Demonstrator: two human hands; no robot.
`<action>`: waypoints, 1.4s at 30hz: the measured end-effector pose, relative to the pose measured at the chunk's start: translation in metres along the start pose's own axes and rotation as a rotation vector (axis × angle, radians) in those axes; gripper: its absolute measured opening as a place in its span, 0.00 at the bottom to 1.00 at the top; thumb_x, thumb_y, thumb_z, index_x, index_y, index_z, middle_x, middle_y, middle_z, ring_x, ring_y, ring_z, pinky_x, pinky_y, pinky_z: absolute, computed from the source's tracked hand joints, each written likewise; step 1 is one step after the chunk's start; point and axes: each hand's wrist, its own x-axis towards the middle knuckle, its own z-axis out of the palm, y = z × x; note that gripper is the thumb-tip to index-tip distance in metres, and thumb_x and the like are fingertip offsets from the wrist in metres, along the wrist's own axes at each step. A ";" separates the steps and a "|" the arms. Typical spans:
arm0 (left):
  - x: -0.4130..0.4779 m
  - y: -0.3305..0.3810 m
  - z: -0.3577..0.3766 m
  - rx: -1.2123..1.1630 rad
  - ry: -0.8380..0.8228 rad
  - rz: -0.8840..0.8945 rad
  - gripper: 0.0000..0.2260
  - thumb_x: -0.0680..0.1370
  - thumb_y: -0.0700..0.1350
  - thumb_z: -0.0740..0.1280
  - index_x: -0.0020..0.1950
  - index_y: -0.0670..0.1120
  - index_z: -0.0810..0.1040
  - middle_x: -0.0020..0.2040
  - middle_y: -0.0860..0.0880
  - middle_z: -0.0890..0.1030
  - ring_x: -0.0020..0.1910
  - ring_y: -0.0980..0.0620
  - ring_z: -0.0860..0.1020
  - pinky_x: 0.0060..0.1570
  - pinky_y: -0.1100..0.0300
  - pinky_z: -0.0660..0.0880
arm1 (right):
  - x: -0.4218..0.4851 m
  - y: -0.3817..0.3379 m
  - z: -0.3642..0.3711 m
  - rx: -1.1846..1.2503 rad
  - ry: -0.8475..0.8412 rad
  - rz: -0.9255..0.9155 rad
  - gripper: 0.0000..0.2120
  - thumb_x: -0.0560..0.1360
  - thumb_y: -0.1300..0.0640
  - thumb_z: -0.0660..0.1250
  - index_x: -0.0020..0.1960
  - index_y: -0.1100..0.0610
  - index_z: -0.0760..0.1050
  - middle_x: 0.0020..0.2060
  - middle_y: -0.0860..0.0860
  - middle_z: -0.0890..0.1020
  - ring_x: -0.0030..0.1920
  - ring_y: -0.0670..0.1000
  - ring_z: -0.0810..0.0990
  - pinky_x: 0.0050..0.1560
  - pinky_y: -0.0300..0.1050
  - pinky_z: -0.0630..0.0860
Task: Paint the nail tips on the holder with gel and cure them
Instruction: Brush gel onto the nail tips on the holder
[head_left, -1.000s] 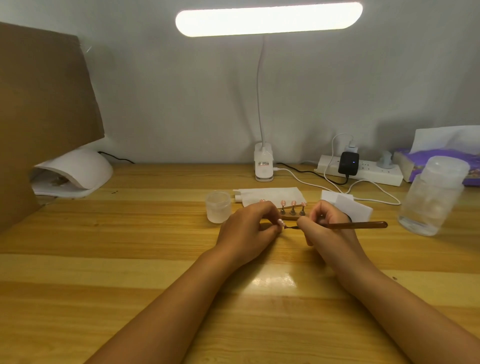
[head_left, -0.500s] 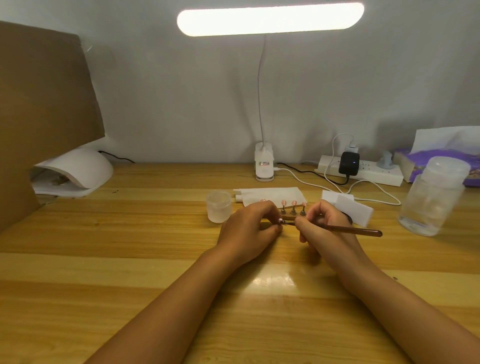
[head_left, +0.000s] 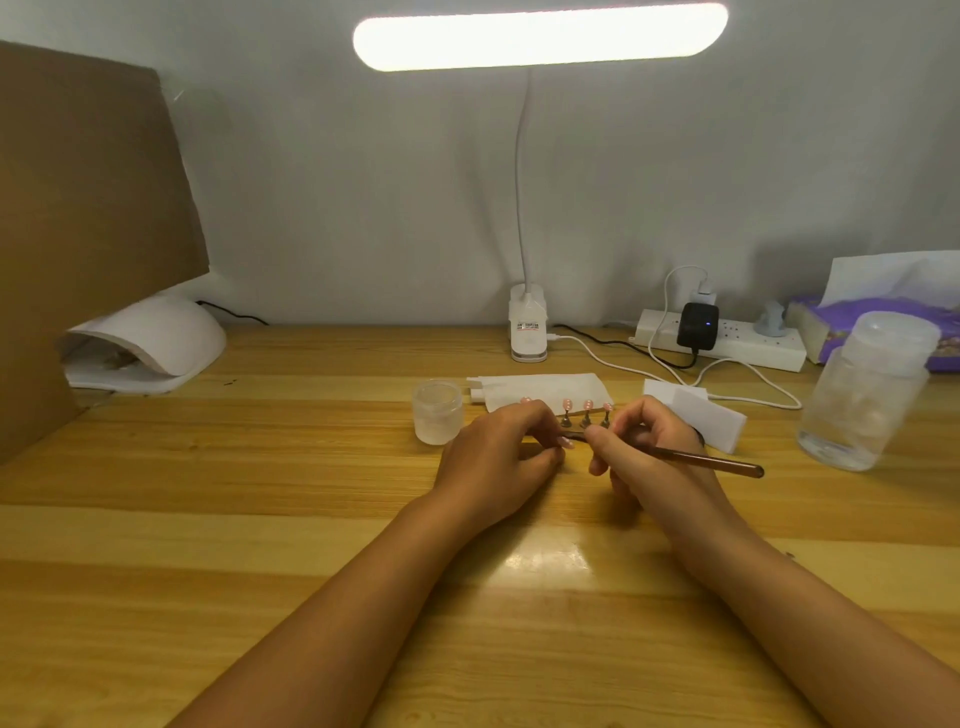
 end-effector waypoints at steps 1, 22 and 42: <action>0.000 0.000 0.000 0.001 0.000 0.002 0.06 0.77 0.48 0.70 0.47 0.59 0.74 0.51 0.59 0.82 0.37 0.62 0.72 0.41 0.60 0.71 | 0.000 0.000 0.001 -0.017 -0.007 0.000 0.07 0.77 0.56 0.68 0.47 0.58 0.73 0.31 0.49 0.84 0.27 0.40 0.77 0.29 0.37 0.73; 0.000 -0.001 0.000 -0.113 0.067 0.010 0.05 0.78 0.51 0.69 0.46 0.60 0.74 0.51 0.59 0.82 0.33 0.62 0.72 0.39 0.59 0.71 | -0.001 -0.002 -0.001 0.091 0.212 -0.077 0.05 0.80 0.48 0.62 0.51 0.49 0.71 0.37 0.47 0.84 0.25 0.45 0.75 0.26 0.35 0.72; 0.004 -0.001 -0.004 -0.571 -0.084 0.004 0.05 0.77 0.36 0.71 0.50 0.44 0.82 0.50 0.44 0.84 0.52 0.48 0.83 0.57 0.47 0.79 | -0.001 0.003 0.005 -0.308 0.006 -0.230 0.17 0.74 0.57 0.72 0.59 0.52 0.70 0.44 0.43 0.79 0.39 0.44 0.79 0.47 0.51 0.80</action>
